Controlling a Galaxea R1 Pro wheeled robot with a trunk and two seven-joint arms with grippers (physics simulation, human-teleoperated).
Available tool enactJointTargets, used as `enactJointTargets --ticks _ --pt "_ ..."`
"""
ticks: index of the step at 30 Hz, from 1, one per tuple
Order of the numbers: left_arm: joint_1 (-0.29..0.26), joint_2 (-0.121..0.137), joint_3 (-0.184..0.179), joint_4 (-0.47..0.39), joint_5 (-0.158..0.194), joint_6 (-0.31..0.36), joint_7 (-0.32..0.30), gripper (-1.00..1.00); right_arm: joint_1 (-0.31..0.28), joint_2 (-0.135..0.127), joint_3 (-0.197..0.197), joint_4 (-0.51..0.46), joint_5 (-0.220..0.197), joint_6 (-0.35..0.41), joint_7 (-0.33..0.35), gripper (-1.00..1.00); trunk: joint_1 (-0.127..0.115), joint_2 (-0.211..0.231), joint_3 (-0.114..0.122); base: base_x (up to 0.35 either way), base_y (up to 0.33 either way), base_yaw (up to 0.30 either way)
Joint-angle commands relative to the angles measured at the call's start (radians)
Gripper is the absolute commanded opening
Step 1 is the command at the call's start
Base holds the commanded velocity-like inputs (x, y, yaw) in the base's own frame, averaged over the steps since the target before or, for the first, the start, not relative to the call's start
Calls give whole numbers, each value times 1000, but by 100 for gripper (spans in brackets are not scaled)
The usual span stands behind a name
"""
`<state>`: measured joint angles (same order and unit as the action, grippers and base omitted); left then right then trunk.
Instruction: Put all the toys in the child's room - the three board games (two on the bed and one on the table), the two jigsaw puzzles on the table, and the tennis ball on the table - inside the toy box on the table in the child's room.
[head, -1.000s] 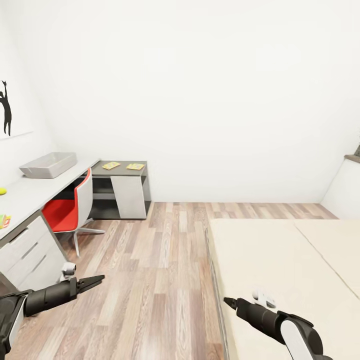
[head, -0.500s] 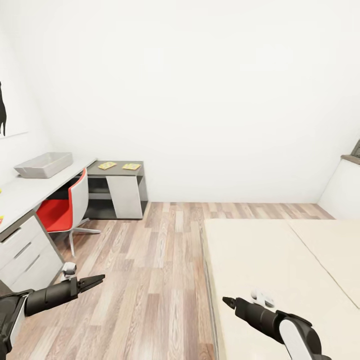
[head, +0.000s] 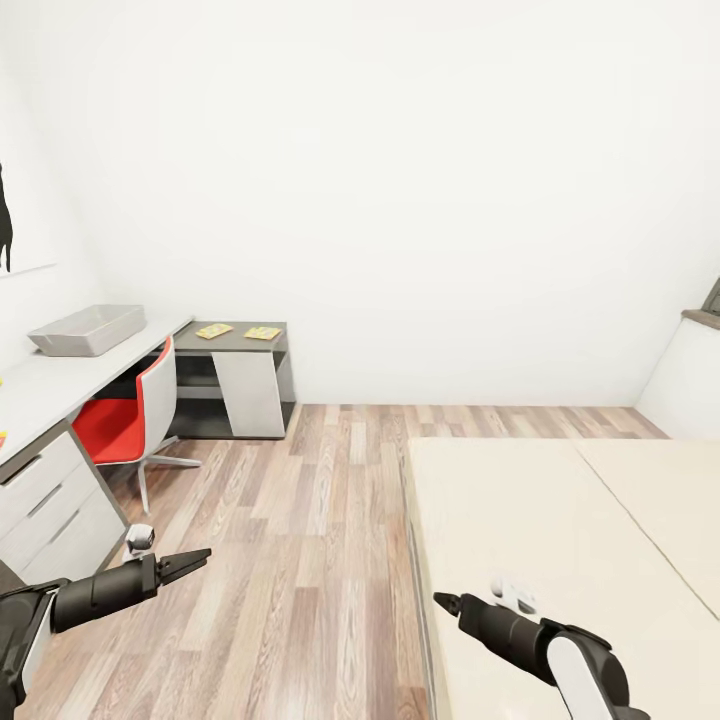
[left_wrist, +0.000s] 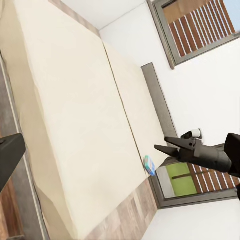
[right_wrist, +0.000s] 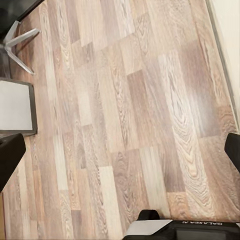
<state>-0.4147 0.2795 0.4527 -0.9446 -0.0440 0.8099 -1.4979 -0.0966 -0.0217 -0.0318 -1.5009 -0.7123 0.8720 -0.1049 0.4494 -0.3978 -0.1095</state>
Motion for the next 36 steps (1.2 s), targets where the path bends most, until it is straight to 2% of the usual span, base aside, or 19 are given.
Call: enactJointTargets --ticks 1,16,36 --pt "-1 0 1 0 -5 11 -6 100 -1 1 0 -1 -11 4 -10 100 1 -2 -2 0 0 0" --pt "-1 0 1 0 -5 11 -5 100 -3 3 0 -1 -10 4 -10 100 1 -2 -2 0 -127 0" --pt "-1 0 2 0 -5 11 -7 100 -3 3 0 5 -10 4 -10 100 1 -2 -2 -42 -11 0"
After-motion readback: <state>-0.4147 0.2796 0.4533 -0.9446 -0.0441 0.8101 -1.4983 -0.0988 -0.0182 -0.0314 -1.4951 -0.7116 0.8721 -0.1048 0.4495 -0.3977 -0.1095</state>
